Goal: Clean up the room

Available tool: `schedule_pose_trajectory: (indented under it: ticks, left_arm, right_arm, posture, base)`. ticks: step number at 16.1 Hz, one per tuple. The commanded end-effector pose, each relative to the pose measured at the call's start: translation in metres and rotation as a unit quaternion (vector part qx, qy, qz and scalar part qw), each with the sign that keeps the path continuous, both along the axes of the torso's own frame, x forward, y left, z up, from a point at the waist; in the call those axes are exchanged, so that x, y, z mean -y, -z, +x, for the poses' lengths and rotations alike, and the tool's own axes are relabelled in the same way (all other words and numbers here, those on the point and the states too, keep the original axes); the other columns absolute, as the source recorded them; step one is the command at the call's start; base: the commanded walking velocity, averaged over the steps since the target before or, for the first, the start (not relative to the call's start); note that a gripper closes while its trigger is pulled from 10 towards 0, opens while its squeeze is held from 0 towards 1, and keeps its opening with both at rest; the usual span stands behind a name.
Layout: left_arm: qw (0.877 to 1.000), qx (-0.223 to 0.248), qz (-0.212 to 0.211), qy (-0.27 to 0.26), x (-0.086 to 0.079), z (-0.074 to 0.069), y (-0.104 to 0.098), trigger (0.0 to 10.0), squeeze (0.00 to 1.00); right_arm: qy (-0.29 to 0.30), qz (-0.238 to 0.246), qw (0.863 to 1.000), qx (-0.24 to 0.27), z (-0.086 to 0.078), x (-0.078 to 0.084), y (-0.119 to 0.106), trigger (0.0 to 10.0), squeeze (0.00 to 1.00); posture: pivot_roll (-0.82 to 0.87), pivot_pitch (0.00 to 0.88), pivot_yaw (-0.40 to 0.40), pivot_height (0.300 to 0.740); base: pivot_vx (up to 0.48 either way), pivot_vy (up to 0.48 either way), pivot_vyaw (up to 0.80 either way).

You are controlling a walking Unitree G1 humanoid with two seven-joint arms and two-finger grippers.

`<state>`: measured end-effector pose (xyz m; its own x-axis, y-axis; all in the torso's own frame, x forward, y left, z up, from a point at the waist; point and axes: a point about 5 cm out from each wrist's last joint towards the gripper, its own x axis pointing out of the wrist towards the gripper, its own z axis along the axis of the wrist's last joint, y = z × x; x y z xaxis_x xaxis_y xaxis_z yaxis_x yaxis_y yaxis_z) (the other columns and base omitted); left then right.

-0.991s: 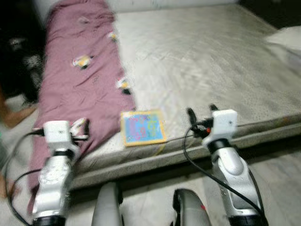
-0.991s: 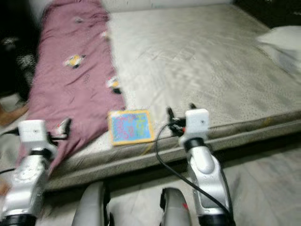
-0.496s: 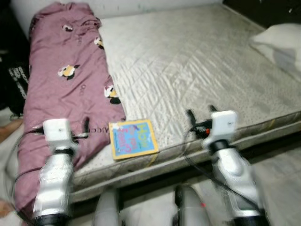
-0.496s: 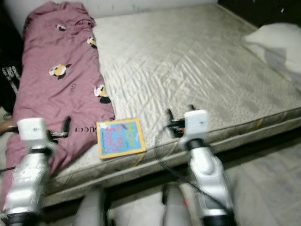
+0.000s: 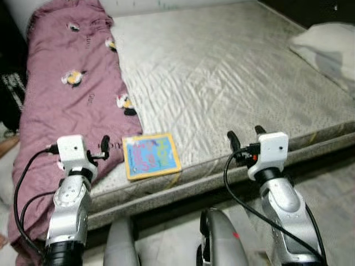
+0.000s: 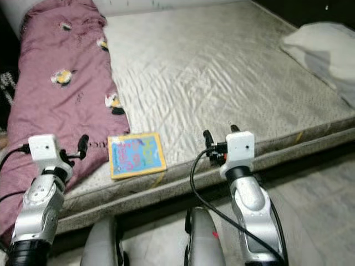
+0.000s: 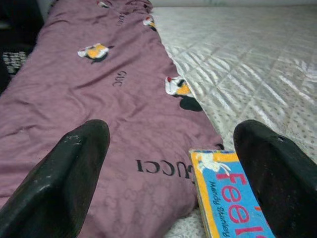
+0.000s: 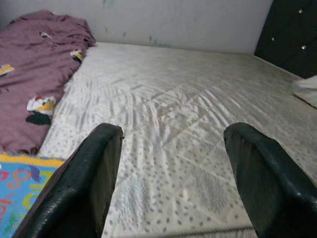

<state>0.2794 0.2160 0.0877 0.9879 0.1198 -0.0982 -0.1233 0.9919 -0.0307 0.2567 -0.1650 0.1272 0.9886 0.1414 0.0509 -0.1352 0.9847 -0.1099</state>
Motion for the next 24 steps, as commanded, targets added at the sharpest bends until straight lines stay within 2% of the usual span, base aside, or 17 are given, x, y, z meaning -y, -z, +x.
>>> schedule_pose_trajectory:
  ticks: [1,5,7,13,20,24]
  left_arm:
    - [1.000,-0.011,-0.003,-0.009,-0.003,0.003,0.003,10.0,0.00]
    - [0.999,-0.026,-0.016,-0.010,-0.003,0.014,0.007,10.0,0.00]
    - [0.999,-0.033,-0.021,-0.016,-0.005,0.020,0.009,10.0,0.00]
    - [0.998,-0.049,-0.035,-0.005,0.005,0.035,0.013,10.0,0.00]
    - [0.997,-0.053,-0.052,-0.004,0.006,0.053,0.011,10.0,0.00]
    - [0.992,-0.076,-0.100,0.007,0.019,0.062,0.018,10.0,0.00]
  right_arm:
    - [-0.004,-0.006,1.000,0.001,-0.003,0.001,-0.004,10.0,0.00]
    - [0.006,-0.014,1.000,-0.005,-0.013,0.009,-0.005,10.0,0.00]
    - [0.003,-0.011,1.000,-0.005,-0.018,0.012,-0.007,10.0,0.00]
    - [0.009,-0.015,1.000,-0.014,-0.019,0.012,-0.008,10.0,0.00]
    - [0.017,-0.021,1.000,-0.013,-0.020,0.015,-0.010,10.0,0.00]
    - [0.022,-0.034,0.999,-0.013,-0.024,0.020,-0.014,10.0,0.00]
  posture:
    - [-0.12,0.127,-0.003,0.577]
    - [-0.14,0.169,-0.012,0.572]
    - [-0.15,0.174,-0.011,0.547]
    - [-0.15,0.173,-0.005,0.482]
    - [-0.17,0.174,-0.016,0.482]
    - [-0.20,0.182,-0.023,0.482]
  base:
    - [0.000,0.000,0.00]
    - [0.000,0.000,0.00]
    - [0.000,0.000,0.00]
    - [0.000,0.000,0.00]
    - [0.000,0.000,0.00]
    - [0.000,0.000,0.00]
